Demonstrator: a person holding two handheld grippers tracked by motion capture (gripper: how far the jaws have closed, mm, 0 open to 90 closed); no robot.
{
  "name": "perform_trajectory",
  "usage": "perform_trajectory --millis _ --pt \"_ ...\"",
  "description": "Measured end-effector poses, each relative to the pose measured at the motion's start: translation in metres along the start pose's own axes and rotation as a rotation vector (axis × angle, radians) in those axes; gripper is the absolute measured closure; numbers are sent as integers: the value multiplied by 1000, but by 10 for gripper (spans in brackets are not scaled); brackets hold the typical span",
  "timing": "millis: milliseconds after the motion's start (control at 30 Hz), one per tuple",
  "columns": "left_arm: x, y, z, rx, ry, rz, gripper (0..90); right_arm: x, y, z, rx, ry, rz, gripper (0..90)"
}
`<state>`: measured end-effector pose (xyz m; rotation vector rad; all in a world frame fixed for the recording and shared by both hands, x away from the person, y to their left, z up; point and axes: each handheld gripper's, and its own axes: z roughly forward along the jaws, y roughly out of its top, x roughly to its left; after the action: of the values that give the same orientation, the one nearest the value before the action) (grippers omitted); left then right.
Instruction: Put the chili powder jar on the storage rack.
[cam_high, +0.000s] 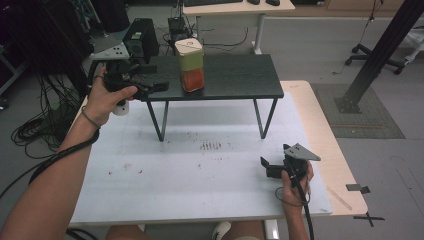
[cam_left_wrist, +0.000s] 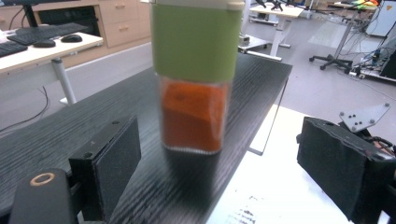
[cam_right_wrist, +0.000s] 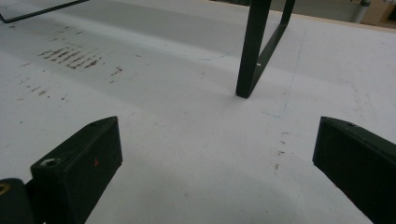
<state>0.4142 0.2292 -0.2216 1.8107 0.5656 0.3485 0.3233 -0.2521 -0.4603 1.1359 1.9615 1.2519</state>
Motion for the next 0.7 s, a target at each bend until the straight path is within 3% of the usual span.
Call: perform_trajectory --millis 267,633,700 --pt "-5 -14 -16 -10 9 -11 120 0 0 0 2 0 -3 13" --pt "-18 -33 -28 -39 -22 -17 105 0 0 1 10 3 -7 13" --pt "-19 -38 -31 -43 -28 -33 104 0 0 1 7 -1 -3 13"
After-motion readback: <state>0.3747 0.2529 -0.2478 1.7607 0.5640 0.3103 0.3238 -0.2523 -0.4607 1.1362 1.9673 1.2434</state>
